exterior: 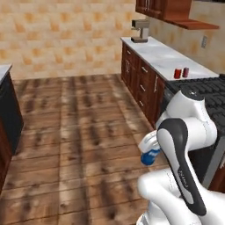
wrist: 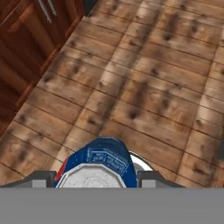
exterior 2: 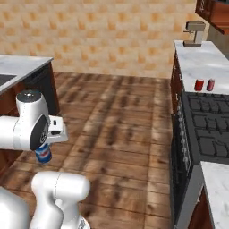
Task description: Four empty soda cans are scattered around the kitchen. Gather all the cans and cluster them next to the stove for recycling.
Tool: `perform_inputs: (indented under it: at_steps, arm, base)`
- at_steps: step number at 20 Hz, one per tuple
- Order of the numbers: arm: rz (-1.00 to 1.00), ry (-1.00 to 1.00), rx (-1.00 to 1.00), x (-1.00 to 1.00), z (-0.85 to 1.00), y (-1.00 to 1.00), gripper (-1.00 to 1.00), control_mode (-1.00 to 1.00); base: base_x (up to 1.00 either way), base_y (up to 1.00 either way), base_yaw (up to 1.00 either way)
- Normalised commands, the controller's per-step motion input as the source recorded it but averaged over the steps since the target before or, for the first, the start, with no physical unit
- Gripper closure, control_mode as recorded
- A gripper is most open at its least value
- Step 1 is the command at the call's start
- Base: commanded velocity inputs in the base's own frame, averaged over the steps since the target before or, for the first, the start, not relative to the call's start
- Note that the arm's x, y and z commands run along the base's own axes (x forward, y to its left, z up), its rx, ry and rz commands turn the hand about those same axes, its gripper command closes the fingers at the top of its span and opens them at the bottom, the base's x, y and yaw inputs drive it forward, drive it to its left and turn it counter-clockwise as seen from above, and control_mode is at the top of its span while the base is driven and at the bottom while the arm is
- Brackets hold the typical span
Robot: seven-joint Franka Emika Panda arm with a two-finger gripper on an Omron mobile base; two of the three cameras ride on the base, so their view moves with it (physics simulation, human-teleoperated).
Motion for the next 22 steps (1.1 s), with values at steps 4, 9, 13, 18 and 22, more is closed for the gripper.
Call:
perform_inputs:
  at_steps: [4, 9, 13, 18, 22]
  arm:
    - [0.0, 0.0, 0.0, 0.0, 0.0, 0.0, 1.0, 1.0]
    - [0.0, 0.0, 0.0, 0.0, 0.0, 0.0, 1.0, 1.0]
    - [0.0, 0.0, 0.0, 0.0, 0.0, 0.0, 1.0, 1.0]
    - [0.0, 0.0, 0.0, 0.0, 0.0, 0.0, 1.0, 1.0]
    - [0.0, 0.0, 0.0, 0.0, 0.0, 0.0, 1.0, 1.0]
  base:
    - [1.0, 0.01, -0.42]
    - [0.97, 0.07, -0.49]
    - [0.84, 0.46, -0.51]
    - [0.68, 1.0, -0.36]
    - [0.84, 0.92, -0.41]
